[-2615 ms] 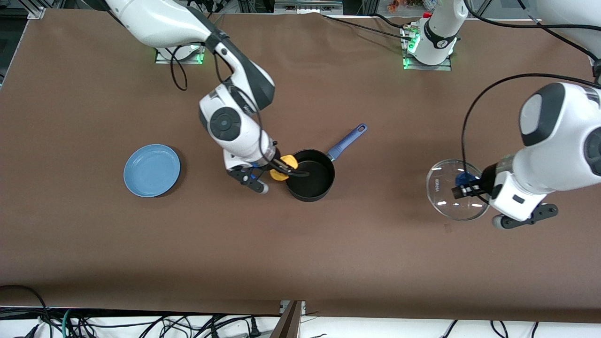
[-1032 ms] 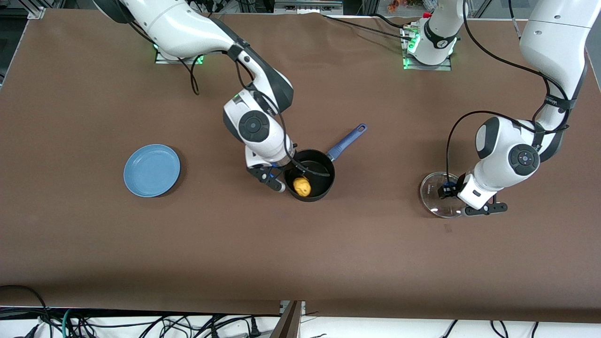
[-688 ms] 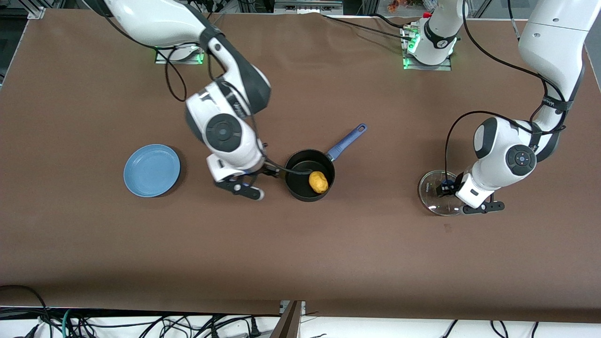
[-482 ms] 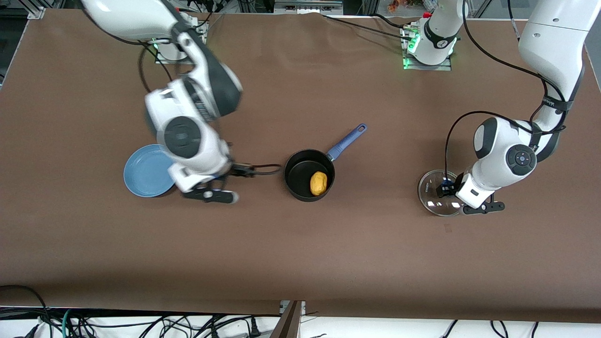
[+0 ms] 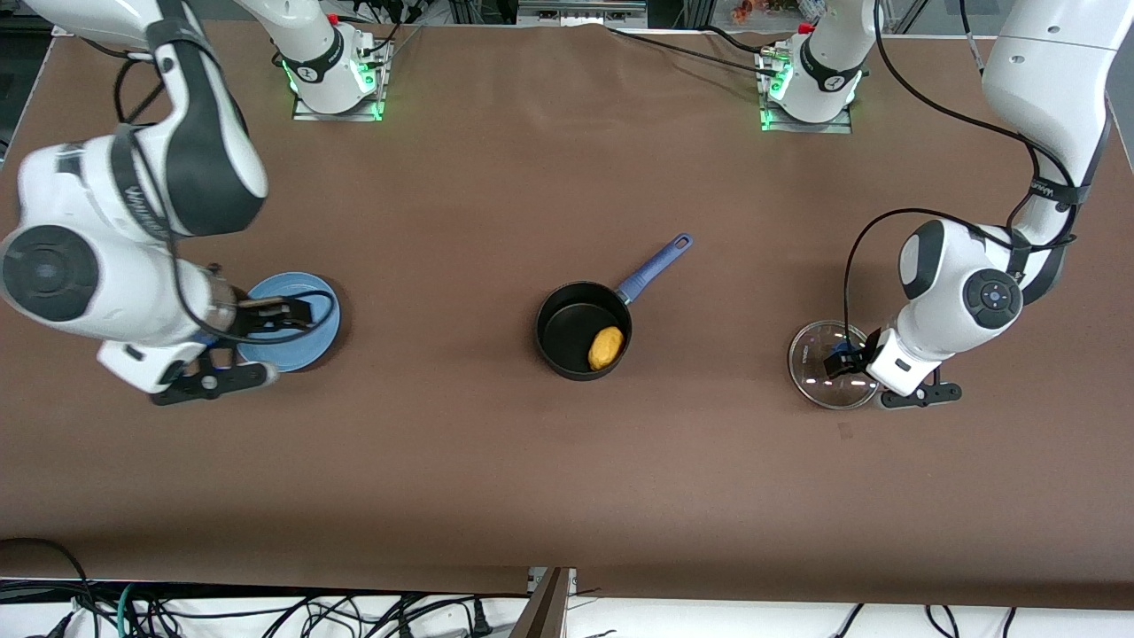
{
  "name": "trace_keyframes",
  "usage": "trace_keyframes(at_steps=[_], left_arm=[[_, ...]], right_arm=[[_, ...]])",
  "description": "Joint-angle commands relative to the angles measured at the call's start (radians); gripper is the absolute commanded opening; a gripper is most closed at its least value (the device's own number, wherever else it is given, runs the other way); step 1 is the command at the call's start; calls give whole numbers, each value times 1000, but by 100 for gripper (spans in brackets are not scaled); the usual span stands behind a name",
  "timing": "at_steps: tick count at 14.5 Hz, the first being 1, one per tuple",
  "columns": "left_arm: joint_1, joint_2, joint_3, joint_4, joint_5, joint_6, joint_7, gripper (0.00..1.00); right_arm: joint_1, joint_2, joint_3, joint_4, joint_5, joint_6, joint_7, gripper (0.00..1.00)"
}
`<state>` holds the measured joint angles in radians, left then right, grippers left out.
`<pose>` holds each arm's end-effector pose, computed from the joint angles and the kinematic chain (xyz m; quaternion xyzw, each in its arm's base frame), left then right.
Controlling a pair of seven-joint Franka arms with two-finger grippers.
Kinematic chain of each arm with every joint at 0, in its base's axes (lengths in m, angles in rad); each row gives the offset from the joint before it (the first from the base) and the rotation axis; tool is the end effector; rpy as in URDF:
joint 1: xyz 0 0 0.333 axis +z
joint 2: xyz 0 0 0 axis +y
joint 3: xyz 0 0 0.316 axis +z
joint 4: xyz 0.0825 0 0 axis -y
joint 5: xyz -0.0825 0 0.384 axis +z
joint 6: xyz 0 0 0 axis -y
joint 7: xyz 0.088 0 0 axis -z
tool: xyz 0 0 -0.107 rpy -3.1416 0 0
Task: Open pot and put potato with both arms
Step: 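Lower the lid onto the table with the left gripper while the right gripper withdraws, then open the left gripper and raise it off the lid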
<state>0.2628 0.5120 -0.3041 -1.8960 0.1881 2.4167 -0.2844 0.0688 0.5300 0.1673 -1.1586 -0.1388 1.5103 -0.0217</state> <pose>0.6359 -0.0148 0.2453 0.9972 0.0718 0.0176 0.0128 0.6792 0.1183 0.4833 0.9884 0.1222 -0.0826 0.0355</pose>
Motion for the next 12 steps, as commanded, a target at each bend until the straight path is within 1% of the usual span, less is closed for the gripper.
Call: trace_keyframes(at_steps=[1, 4, 7, 8, 11, 12], left_arm=[[7, -88, -12, -9, 13, -51, 7, 85], [0, -174, -24, 32, -1, -203, 7, 85], [0, -219, -64, 116, -6, -368, 2, 85], [0, -225, -76, 155, -22, -417, 2, 85], [0, -236, -78, 273, -56, -569, 4, 85], [0, -239, -81, 320, -58, -630, 2, 85]], right_arm=[[5, -99, -44, -22, -18, -33, -35, 100], [-6, -160, -51, -70, -19, -50, -32, 100], [-43, -238, -51, -110, -2, -47, -38, 100], [-46, -263, -51, -125, -2, -41, -43, 100], [-70, -326, -49, -148, -1, -41, -41, 100], [-75, -337, -48, -182, 11, -36, -43, 100]])
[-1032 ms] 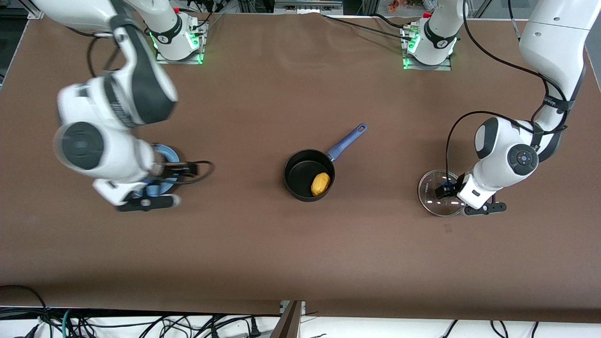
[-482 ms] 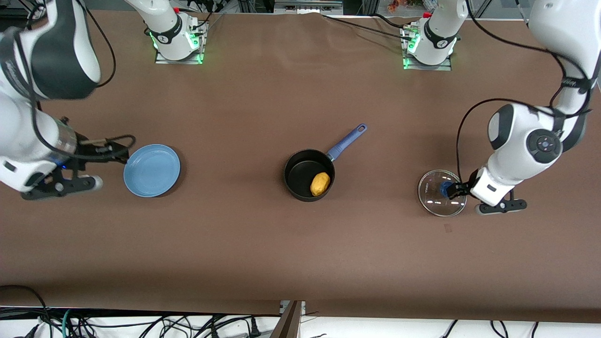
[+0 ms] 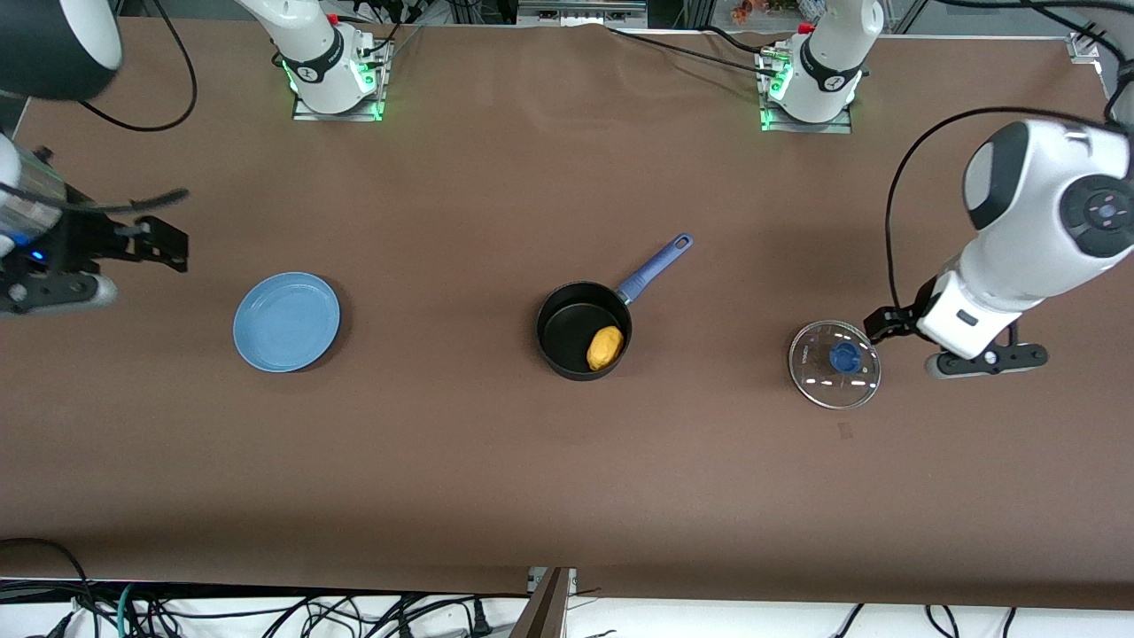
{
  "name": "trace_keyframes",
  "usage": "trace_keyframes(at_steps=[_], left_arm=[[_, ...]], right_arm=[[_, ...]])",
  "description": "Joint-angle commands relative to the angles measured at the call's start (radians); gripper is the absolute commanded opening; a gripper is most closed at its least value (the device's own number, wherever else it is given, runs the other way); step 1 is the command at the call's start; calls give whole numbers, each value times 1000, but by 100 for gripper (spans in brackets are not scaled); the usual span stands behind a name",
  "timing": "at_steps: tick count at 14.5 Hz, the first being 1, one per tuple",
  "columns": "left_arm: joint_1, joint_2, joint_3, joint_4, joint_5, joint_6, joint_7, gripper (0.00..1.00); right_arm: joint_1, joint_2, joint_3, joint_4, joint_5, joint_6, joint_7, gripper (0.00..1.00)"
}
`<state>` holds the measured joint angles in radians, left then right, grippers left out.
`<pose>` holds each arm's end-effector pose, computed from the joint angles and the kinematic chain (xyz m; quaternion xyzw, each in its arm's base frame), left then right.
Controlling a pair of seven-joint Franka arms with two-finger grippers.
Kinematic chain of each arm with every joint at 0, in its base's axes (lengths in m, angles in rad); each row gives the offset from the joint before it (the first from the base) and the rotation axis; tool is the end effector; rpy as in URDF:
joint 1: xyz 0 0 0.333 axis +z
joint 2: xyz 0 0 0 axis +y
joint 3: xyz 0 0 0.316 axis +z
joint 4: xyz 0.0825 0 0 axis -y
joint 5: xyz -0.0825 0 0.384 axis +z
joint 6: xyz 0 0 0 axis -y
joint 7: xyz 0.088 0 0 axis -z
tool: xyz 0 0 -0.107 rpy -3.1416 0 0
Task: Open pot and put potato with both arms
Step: 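Open the left gripper and raise it off the lid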
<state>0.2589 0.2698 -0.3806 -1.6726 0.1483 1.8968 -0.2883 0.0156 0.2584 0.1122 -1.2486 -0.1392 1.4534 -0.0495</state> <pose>0.6314 -0.0463 0.4529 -0.9977 -0.0642 0.0080 0.0224 0.6183 0.0527 0.6142 0.9949 0.0806 -0.0240 0.0559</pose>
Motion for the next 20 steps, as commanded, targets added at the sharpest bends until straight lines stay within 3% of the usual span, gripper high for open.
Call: trace_keyframes(at_steps=[1, 4, 11, 13, 20], left_arm=[[2, 3, -6, 161, -30, -184, 6, 85], [0, 3, -20, 293, -39, -313, 6, 85], [2, -14, -37, 303, -38, -344, 11, 91], [2, -14, -37, 304, -39, -343, 11, 97], [5, -11, -35, 303, -36, -341, 23, 98]], right_arm=[[-25, -89, 7, -126, 38, 36, -3, 100], [-28, -155, 7, -239, 52, 38, 40, 100], [-57, -232, 6, -357, 47, 48, 28, 100], [-60, -232, 6, -356, 47, 58, 23, 100], [-57, -182, 4, -284, 55, 36, 16, 100]])
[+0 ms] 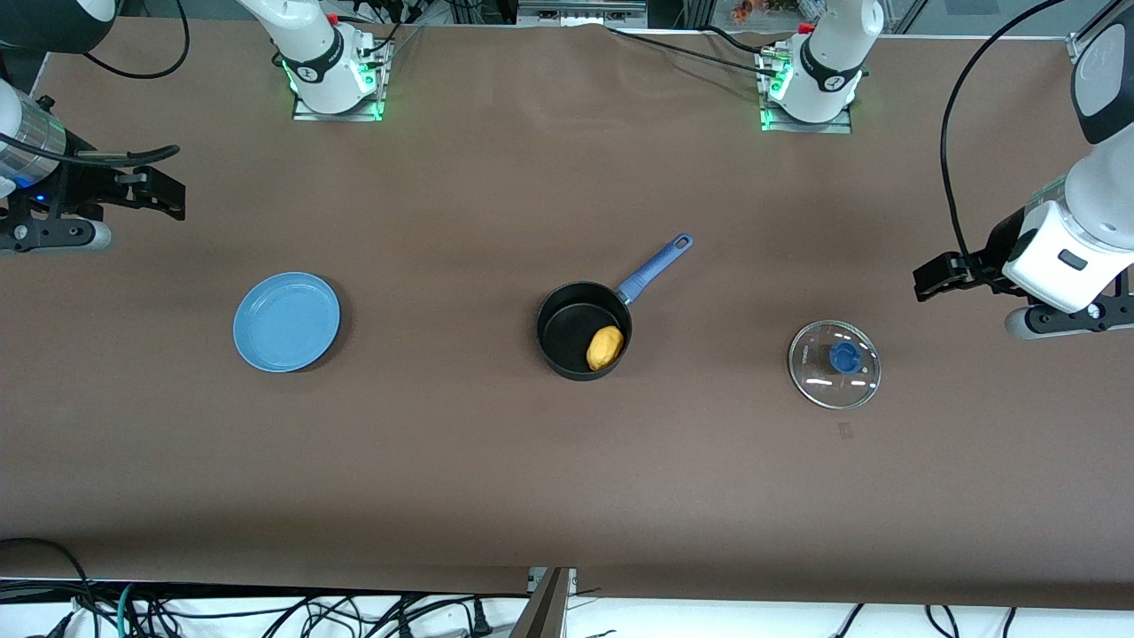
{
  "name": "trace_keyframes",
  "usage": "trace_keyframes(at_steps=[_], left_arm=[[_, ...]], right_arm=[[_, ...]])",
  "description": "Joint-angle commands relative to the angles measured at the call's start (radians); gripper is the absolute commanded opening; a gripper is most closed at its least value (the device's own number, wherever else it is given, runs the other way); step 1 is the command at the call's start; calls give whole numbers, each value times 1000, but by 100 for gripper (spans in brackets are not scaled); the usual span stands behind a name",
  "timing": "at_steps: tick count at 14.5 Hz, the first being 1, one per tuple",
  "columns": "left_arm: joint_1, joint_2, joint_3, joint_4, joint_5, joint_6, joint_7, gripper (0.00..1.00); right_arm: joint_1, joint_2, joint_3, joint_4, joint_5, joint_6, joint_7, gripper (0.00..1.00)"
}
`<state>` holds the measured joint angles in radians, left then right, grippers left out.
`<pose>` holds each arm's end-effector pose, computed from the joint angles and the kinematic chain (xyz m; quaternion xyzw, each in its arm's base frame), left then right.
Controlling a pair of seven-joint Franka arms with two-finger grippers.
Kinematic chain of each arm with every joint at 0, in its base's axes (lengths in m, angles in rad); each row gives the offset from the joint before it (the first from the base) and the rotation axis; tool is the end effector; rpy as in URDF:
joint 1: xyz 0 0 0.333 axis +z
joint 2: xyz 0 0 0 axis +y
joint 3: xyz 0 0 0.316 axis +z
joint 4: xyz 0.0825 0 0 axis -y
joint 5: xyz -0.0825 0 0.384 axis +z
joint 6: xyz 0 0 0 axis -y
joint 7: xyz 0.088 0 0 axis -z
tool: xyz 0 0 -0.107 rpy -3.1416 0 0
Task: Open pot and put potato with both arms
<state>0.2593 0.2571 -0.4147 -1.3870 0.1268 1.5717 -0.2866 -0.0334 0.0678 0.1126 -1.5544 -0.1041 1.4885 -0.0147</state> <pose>0.6234 -0.0515 0.5701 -0.9972 -0.0686 0.0224 0.0172 0.5637 0.0308 0.5883 0.9956 0.0461 -0.0649 0.0503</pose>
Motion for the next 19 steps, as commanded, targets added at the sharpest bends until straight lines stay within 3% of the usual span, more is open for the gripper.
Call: trace_keyframes(at_steps=[1, 11, 12, 15, 19], left_arm=[[6, 2, -1, 17, -16, -16, 21, 99], [-18, 7, 20, 19, -64, -7, 18, 100], [-58, -1, 60, 17, -65, -7, 18, 100], [-263, -30, 299, 10, -108, -7, 20, 100], [-340, -90, 397, -32, -154, -6, 86, 100]], right_arm=[[-8, 9, 4, 22, 20, 1, -17, 100], [-8, 9, 4, 22, 21, 7, -17, 100], [-8, 9, 4, 22, 21, 7, -14, 100], [-5, 9, 7, 22, 21, 10, -13, 100], [-3, 12, 7, 22, 21, 12, -17, 100]])
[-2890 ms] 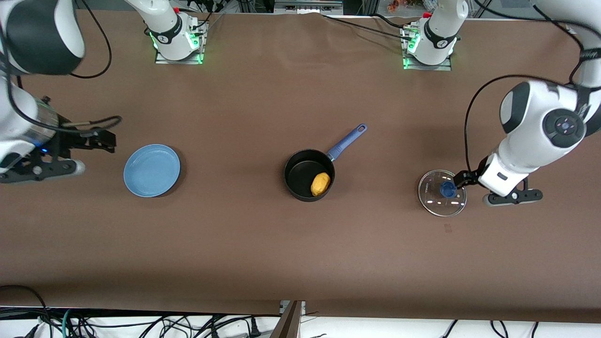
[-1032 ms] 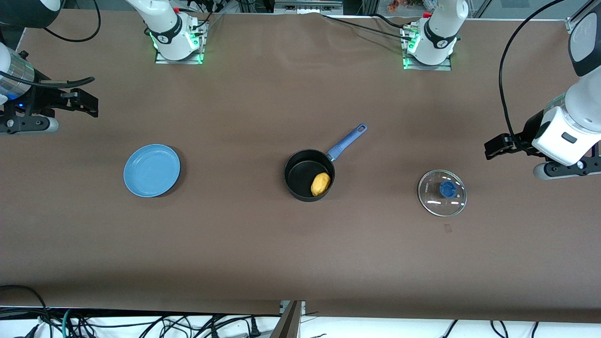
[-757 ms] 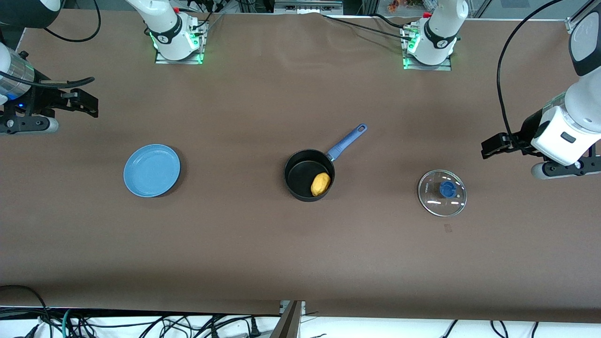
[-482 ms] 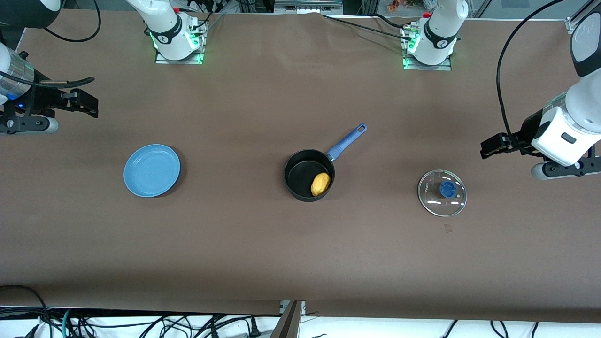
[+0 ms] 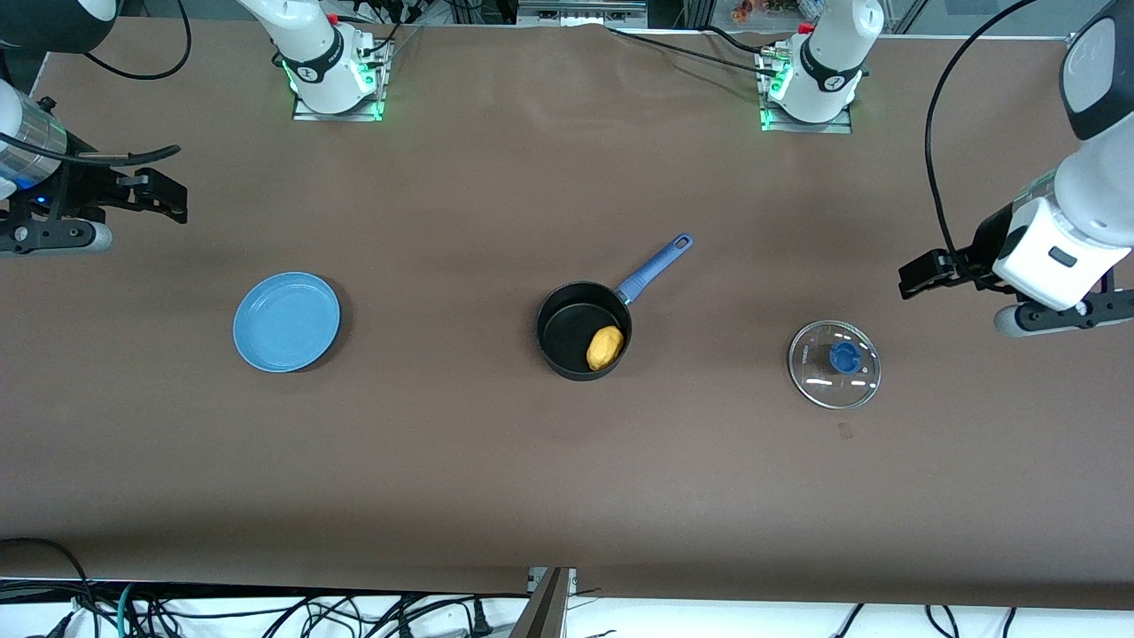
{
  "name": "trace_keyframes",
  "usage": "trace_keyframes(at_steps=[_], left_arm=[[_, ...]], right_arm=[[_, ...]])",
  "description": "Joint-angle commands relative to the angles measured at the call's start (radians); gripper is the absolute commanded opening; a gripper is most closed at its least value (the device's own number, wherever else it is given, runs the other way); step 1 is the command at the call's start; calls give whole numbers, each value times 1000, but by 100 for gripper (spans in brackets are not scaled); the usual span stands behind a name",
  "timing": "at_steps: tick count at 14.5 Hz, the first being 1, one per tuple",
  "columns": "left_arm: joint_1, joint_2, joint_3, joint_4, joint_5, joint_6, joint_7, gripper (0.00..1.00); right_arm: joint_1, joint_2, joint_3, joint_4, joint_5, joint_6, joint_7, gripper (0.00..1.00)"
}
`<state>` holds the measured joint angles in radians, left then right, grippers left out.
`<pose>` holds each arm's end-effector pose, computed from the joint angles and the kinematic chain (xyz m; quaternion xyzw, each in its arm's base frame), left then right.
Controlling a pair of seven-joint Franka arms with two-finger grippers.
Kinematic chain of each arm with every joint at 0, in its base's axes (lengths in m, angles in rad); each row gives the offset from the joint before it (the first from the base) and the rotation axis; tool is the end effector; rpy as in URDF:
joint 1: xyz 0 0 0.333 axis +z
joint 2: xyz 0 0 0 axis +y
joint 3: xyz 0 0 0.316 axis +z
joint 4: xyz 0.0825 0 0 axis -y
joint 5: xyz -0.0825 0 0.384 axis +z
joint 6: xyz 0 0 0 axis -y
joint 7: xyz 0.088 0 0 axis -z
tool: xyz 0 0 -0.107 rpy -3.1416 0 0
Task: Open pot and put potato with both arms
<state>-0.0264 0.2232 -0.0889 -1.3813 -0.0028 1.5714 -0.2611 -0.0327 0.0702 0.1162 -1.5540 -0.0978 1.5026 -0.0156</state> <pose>0.6177 -0.0655 0.5830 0.9971 0.0738 -0.0179 0.0080 0.5657 0.0341 0.5881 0.9960 0.0491 -0.0589 0.0468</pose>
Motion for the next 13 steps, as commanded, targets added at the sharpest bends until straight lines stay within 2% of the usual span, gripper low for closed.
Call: trace_keyframes(at_steps=[1, 4, 7, 10, 13], left_arm=[[-85, -67, 112, -51, -28, -2, 62, 100], [-131, -100, 150, -109, -36, 42, 60, 100], [-125, -116, 150, -140, -48, 62, 60, 100], [-136, -183, 155, -189, -48, 88, 60, 100], [-119, -188, 147, -173, -49, 76, 56, 100]], right_arm=[[-4, 13, 3, 23, 15, -2, -18, 100], [-3, 13, 3, 23, 15, -2, -18, 100], [-3, 13, 3, 23, 15, -2, -18, 100], [-3, 13, 3, 23, 15, -2, -18, 100], [-4, 13, 3, 23, 17, -2, -17, 100]])
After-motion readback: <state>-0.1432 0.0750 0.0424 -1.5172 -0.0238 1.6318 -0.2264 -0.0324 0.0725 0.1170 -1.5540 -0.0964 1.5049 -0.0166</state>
